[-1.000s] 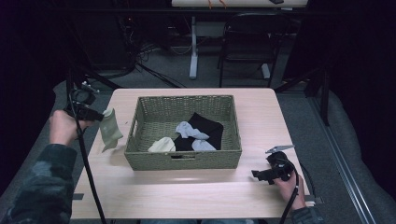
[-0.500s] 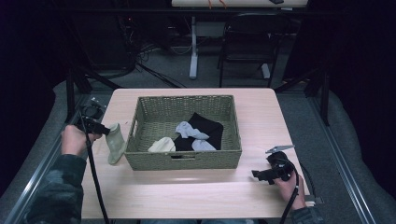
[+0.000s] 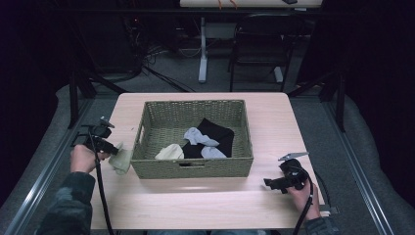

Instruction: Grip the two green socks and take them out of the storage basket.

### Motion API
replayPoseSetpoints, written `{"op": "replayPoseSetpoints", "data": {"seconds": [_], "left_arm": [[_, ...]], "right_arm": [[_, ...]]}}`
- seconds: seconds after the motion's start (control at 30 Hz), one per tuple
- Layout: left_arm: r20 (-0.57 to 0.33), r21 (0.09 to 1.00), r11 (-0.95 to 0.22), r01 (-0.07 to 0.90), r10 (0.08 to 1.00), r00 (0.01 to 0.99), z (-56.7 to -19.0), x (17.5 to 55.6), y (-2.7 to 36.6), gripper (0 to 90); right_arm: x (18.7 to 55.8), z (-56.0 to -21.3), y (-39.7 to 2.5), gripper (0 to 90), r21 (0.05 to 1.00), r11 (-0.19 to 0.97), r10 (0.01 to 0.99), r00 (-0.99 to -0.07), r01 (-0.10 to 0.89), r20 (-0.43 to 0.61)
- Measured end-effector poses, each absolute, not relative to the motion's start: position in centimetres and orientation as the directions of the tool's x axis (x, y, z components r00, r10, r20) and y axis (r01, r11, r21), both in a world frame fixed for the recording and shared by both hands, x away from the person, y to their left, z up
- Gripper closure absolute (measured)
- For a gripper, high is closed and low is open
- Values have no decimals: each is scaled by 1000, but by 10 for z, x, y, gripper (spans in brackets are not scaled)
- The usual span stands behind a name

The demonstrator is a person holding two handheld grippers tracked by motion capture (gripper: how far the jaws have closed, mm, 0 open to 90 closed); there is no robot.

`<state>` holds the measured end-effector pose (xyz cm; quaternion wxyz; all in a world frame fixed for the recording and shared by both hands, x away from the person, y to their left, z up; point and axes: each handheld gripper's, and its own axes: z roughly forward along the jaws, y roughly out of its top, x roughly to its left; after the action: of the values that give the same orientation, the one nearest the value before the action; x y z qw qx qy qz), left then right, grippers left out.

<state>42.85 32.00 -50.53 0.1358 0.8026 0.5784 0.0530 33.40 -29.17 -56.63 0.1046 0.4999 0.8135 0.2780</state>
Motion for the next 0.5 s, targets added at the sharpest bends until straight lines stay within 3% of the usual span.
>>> {"op": "replayPoseSetpoints", "data": {"seconds": [0.07, 0.3, 0.5], "left_arm": [[-104, 271, -290, 918, 939, 328, -510, 428, 319, 744], [-113, 306, -275, 911, 940, 322, -494, 425, 317, 355], [-85, 373, -294, 880, 934, 348, -458, 424, 308, 169]], "right_arm": [[334, -566, -292, 76, 557, 345, 872, -478, 755, 108], [334, -566, -291, 76, 557, 345, 871, -479, 756, 111], [334, -566, -291, 76, 555, 347, 870, -481, 756, 112]]}}
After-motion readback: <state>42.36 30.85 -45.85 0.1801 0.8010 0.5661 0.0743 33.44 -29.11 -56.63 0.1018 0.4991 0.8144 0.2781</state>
